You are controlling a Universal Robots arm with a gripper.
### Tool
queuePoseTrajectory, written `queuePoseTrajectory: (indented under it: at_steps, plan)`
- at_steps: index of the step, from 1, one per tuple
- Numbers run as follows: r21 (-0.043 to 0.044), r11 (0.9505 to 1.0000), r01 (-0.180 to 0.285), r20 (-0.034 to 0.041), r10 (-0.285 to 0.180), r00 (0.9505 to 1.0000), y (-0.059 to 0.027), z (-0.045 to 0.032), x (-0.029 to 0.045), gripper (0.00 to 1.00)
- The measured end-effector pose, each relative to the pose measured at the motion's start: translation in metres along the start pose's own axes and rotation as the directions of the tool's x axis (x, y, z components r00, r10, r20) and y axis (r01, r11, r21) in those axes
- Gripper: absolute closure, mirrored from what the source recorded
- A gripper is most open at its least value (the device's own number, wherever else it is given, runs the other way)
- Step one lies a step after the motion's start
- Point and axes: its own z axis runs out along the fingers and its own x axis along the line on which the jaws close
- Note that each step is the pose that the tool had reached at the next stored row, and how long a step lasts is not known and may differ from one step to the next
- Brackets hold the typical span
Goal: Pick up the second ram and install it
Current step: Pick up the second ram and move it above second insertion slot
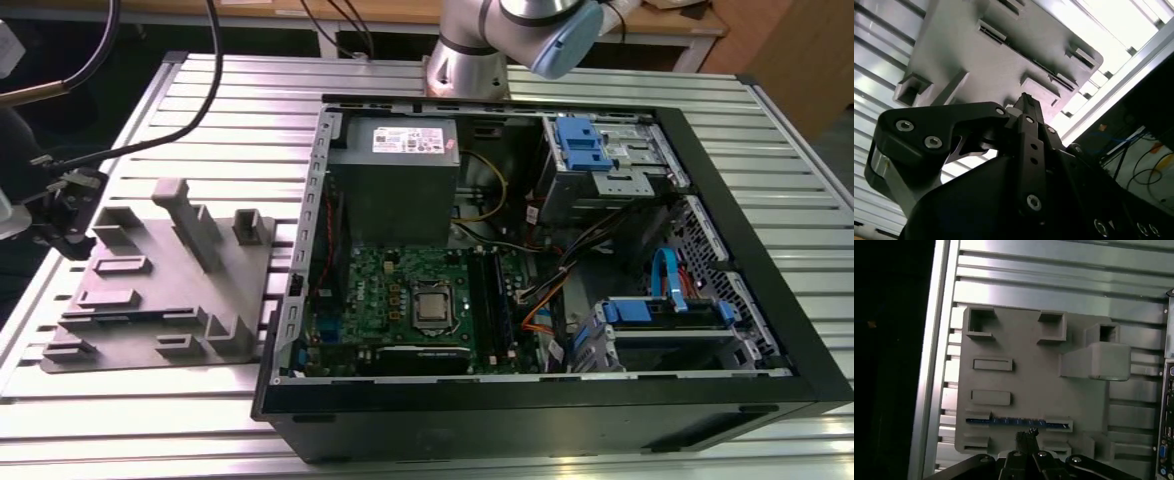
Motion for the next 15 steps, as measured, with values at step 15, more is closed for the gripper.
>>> queuePoseTrajectory:
  at_steps: [15]
  plan:
    - [-0.0063,0.9630,0.269,-0.0112,-0.269,0.9630,-0.0001,0.0021,0.0000,0.93]
